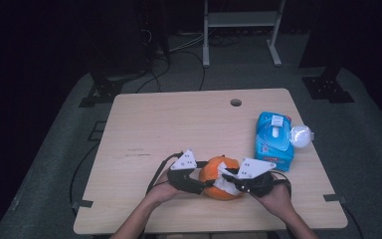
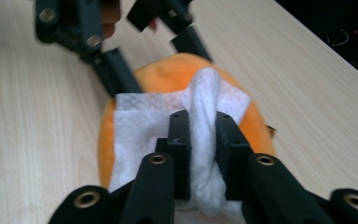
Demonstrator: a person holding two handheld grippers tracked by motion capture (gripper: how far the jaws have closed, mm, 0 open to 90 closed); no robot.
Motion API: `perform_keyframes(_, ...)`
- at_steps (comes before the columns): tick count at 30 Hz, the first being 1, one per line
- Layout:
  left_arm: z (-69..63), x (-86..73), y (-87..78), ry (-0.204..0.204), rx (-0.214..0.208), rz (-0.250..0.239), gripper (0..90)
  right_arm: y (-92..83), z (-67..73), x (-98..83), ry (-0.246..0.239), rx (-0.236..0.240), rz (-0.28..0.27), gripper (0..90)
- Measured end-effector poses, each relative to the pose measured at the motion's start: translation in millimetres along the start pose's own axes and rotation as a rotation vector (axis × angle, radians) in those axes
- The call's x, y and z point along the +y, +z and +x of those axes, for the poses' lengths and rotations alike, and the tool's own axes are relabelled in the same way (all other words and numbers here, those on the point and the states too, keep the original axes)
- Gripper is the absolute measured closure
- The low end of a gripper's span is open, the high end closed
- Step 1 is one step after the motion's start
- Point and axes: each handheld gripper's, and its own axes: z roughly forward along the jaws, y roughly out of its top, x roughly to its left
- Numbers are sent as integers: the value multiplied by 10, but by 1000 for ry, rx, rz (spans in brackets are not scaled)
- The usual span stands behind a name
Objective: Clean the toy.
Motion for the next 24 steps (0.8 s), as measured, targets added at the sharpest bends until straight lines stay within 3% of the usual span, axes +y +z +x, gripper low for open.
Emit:
perform_keyframes(1,-2,-6,-3,9,-5,0,330,-47,-96,-26,63,10,-15,792)
perform_keyframes(2,-2,-6,-3,9,-5,0,330,-47,-96,-26,63,10,-15,792)
perform_keyframes(3,-1,-14,-3,16,-10,-3,329,-67,-230,-107,134,-19,-1,793)
perform_keyframes(4,7,-17,-3,14,-11,-4,329,-67,-230,-107,134,-19,-1,793)
perform_keyframes(5,25,-12,-4,-9,-8,-3,285,-55,-345,-213,211,9,7,793)
perform_keyframes(6,25,-12,-4,-9,-8,-3,245,-50,-364,-237,232,23,6,794)
perform_keyframes(7,50,12,-8,-56,3,-11,184,-40,-370,-252,242,34,2,794)
perform_keyframes(8,50,12,-8,-56,3,-11,166,-40,-370,-252,242,34,2,794)
perform_keyframes(9,65,23,-12,-84,4,-13,166,-34,-362,-247,240,33,-1,794)
perform_keyframes(11,52,16,-4,-70,-7,-9,217,-22,-310,-183,230,46,-12,795)
perform_keyframes(12,32,16,0,-48,-6,-8,275,-11,-256,-115,214,59,-27,796)
perform_keyframes(13,-17,35,3,7,-1,-3,292,-7,-228,-80,206,66,-35,796)
perform_keyframes(14,-17,35,3,7,-1,-3,307,-3,-183,-32,192,76,-45,796)
perform_keyframes(16,-135,67,18,126,-10,-2,330,0,-103,49,158,100,-71,797)
perform_keyframes(18,-182,72,22,182,-17,2,342,-1,-27,127,128,109,-75,797)
perform_keyframes(20,-183,70,18,185,-17,2,349,-4,-26,144,115,105,-71,797)
perform_keyframes(24,-145,33,3,169,-32,-2,339,-3,-244,-9,196,69,-46,797)
